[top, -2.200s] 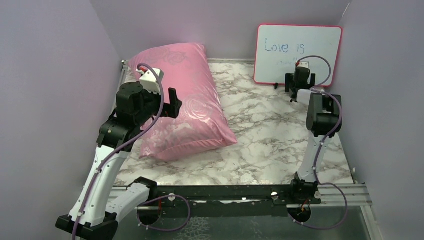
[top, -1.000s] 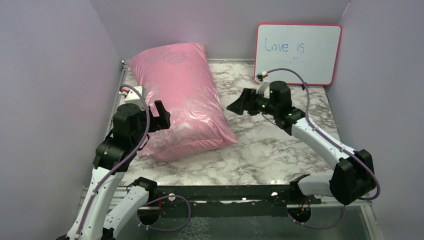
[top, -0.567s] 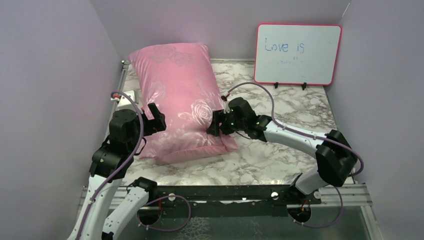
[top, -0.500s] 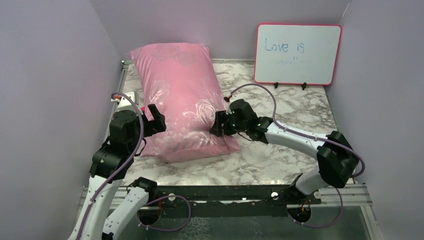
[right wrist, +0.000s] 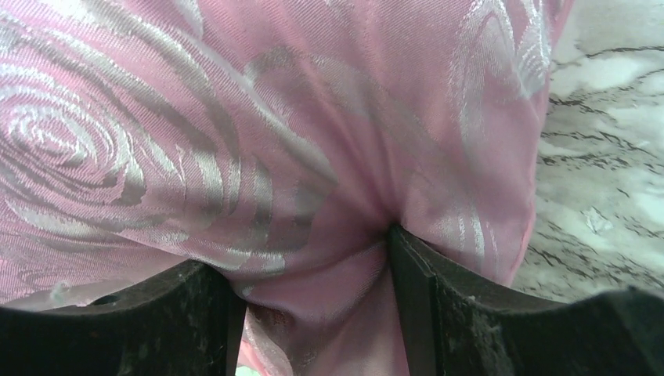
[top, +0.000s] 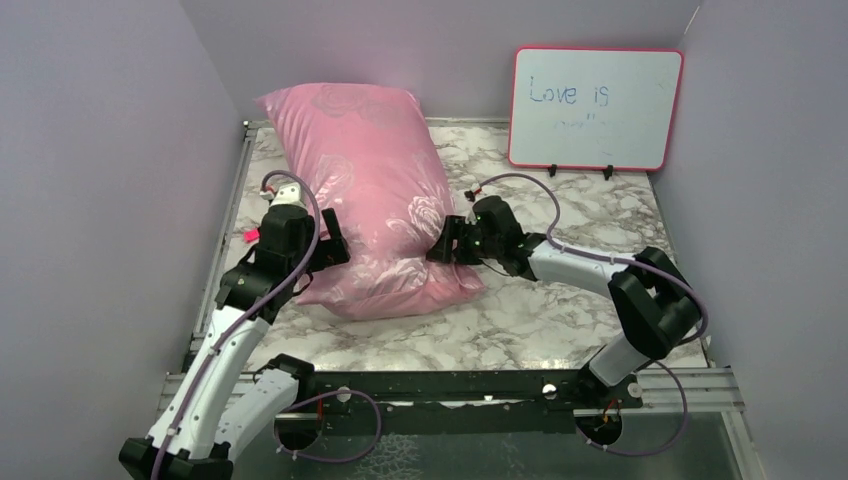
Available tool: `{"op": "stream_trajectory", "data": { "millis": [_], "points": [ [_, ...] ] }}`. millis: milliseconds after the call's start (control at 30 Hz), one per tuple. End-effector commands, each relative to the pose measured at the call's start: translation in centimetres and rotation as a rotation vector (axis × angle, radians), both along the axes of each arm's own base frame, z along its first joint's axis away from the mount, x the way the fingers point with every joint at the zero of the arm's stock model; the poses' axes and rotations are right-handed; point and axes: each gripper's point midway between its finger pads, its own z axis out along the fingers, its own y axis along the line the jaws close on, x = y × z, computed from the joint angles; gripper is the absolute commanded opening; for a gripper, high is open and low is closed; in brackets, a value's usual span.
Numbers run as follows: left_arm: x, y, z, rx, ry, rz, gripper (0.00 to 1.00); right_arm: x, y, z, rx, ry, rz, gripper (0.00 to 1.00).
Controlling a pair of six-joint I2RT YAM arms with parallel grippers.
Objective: Remove the pillowcase from the pillow
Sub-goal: Turn over the pillow at the center of the board.
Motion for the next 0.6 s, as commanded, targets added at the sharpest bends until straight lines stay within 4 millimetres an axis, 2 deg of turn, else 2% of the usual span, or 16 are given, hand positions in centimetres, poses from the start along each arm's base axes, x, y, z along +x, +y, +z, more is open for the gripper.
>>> {"op": "stream_trajectory", "data": {
  "millis": [0, 67, 133, 200, 300, 400, 433, 533, 567],
  "points": [
    [0.2, -2.8, -2.8, -0.132, 0.066, -0.049, 0.99, -1.6, -4.4, -8.0, -0.192, 0.194, -0.095, 0.68],
    [0.1, -4.3, -4.0, -0.202, 0.078, -0.086, 0.97, -2.2, -4.2, -8.1, -0.172, 0.207, -0.076, 0.69],
    [-0.3, -6.2, -4.8, -0.298, 0.084, -0.153, 0.88, -2.1, -3.8, -7.2, -0.138, 0.184, -0.062, 0.72],
    [-0.3, -7.4, -4.8, -0.366, 0.063, -0.19, 0.64, -2.0, -3.5, -5.9, -0.119, 0.156, -0.042, 0.76],
    [0.1, -8.7, -2.4, -0.44, -0.027, -0.247, 0.31, -2.0, -2.8, -2.8, -0.089, 0.076, 0.047, 0.84],
    [0.6, -9.1, 1.0, -0.451, -0.107, -0.288, 0.04, -1.9, -2.5, 1.6, -0.045, -0.077, 0.119, 0.89],
    [0.7, -9.4, 2.1, -0.447, -0.124, -0.314, 0.0, -1.7, -2.4, 3.7, -0.013, -0.163, 0.135, 0.91],
    [0.8, -10.5, 4.4, -0.449, -0.14, -0.4, 0.0, -2.3, -2.8, 9.8, 0.076, -0.409, 0.176, 0.94],
    [0.7, -10.9, 5.1, -0.456, -0.142, -0.427, 0.0, -3.0, -3.0, 12.6, 0.118, -0.517, 0.204, 0.94]
  ]
}}
